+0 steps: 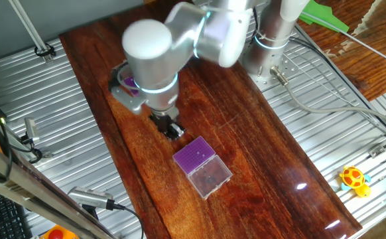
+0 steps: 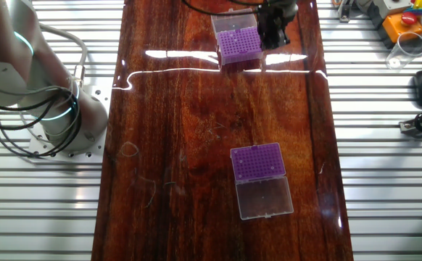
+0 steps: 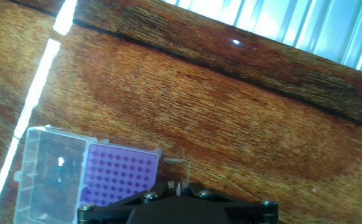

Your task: Transfer all small pipette tips from one holder to another

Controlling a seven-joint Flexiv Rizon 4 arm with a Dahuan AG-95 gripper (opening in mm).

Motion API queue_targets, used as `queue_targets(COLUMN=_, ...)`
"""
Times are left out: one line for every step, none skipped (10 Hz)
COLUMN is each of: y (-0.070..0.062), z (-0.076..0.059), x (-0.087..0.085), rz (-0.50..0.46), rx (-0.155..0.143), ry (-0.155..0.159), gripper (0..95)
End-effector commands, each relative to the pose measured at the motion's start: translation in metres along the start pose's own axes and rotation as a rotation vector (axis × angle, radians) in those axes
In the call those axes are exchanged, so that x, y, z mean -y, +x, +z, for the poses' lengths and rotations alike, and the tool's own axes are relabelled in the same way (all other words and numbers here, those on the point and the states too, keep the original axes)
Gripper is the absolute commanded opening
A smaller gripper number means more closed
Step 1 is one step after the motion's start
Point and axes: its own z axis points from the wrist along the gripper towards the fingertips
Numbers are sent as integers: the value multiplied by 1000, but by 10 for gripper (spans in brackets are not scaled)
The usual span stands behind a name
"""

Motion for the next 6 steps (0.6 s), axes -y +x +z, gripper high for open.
queue_targets(y=1, z=4, x=15, rz=-72, rx=10, ry=14, gripper=0)
queue_targets(y=1, z=4, x=15, rz=-119, rx=7, ry=15, gripper=0)
queue_targets(y=1, z=4, x=15, rz=-177, rx=5, ry=9, gripper=0)
queue_targets(y=1, z=4, x=15, rz=-197, rx=-1, ry=-2, gripper=0)
queue_targets(y=1, z=4, x=15, rz=-203, rx=-7, ry=-3, gripper=0)
queue_targets(y=1, z=4, x=15, rz=-203, rx=-13, ry=-6, gripper=0)
